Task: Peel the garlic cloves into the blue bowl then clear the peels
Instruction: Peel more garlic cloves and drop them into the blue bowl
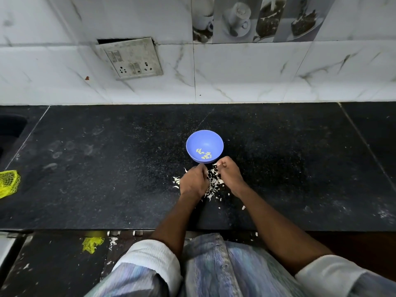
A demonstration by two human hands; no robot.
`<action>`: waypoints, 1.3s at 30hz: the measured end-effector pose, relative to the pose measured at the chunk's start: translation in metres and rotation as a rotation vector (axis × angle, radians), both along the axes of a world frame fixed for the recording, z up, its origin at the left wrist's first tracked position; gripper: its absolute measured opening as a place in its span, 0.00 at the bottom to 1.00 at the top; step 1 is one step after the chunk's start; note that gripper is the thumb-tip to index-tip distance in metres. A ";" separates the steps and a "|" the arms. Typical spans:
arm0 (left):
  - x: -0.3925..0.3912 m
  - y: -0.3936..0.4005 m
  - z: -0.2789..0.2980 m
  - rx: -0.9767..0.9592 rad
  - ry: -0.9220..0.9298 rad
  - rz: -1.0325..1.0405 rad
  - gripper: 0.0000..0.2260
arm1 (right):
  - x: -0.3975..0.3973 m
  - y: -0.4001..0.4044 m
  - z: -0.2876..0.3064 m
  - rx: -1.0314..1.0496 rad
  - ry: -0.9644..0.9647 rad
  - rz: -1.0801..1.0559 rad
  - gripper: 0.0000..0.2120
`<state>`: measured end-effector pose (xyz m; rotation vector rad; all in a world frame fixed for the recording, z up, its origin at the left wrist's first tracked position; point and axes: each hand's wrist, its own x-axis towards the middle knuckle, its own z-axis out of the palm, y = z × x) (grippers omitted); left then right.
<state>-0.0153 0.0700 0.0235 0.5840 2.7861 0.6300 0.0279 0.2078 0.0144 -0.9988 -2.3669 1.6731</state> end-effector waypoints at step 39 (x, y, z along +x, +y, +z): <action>0.006 0.007 0.011 0.250 0.054 0.131 0.06 | -0.006 -0.005 -0.003 -0.022 -0.071 0.052 0.07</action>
